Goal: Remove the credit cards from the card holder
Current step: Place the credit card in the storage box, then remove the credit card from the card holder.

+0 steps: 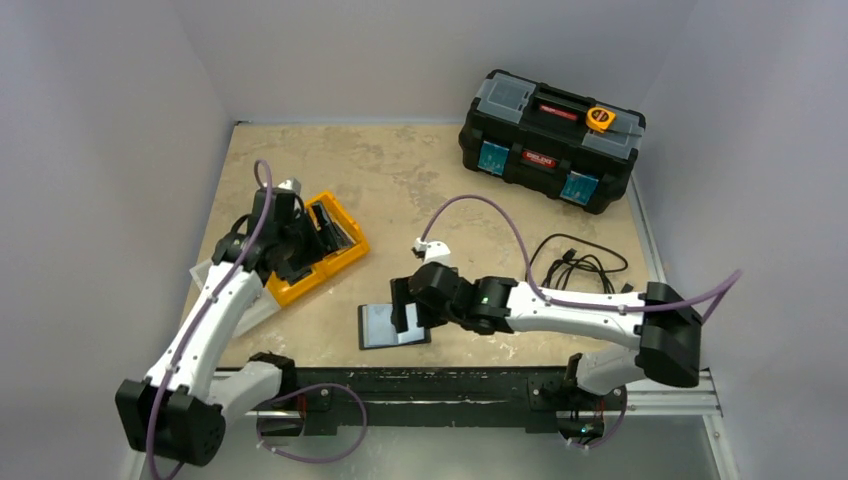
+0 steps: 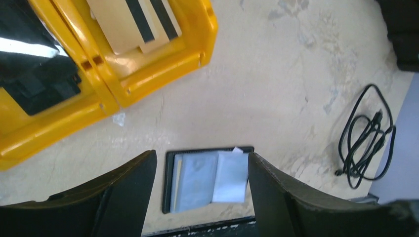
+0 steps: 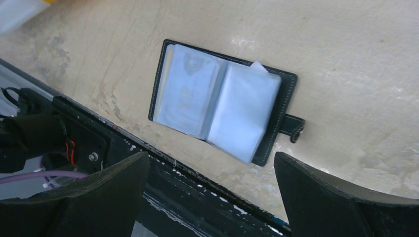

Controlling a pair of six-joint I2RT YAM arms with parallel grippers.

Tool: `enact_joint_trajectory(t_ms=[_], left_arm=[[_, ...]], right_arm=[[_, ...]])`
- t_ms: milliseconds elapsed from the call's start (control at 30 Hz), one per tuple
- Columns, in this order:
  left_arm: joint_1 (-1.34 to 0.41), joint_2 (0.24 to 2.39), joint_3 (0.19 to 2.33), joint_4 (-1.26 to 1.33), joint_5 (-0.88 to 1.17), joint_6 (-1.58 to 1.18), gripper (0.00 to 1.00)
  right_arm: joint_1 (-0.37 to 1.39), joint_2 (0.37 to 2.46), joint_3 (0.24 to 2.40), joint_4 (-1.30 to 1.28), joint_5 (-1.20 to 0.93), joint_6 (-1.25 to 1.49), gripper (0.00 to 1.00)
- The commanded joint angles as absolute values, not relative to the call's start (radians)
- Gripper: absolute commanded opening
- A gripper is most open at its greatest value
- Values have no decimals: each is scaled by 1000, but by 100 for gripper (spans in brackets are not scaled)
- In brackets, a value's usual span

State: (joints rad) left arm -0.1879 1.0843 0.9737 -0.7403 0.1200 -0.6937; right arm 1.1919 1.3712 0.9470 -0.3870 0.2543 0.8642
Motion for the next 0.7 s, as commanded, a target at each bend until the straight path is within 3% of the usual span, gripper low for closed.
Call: enact_joint_trajectory(t_ms=[0,267,367,567,667], left_arm=[[-248,940,890,-809,136,-684,68],[-298,728,734,-875,172,-717,68],[-319,682,691,-894,163,-724,68],[-331,688,678,-888,168,-737,68],[-331,693,653,-864,186,-755,68]], right_arm=[[1263,1470,1054,-374,353,892,98],[1309,1719,1200,-430,429,928,88],[1314,1781,1234,-440,439,928,80],[1318,1839,1273,-438,453,920,65],[1321,1858,1287,-437,453,913,64]])
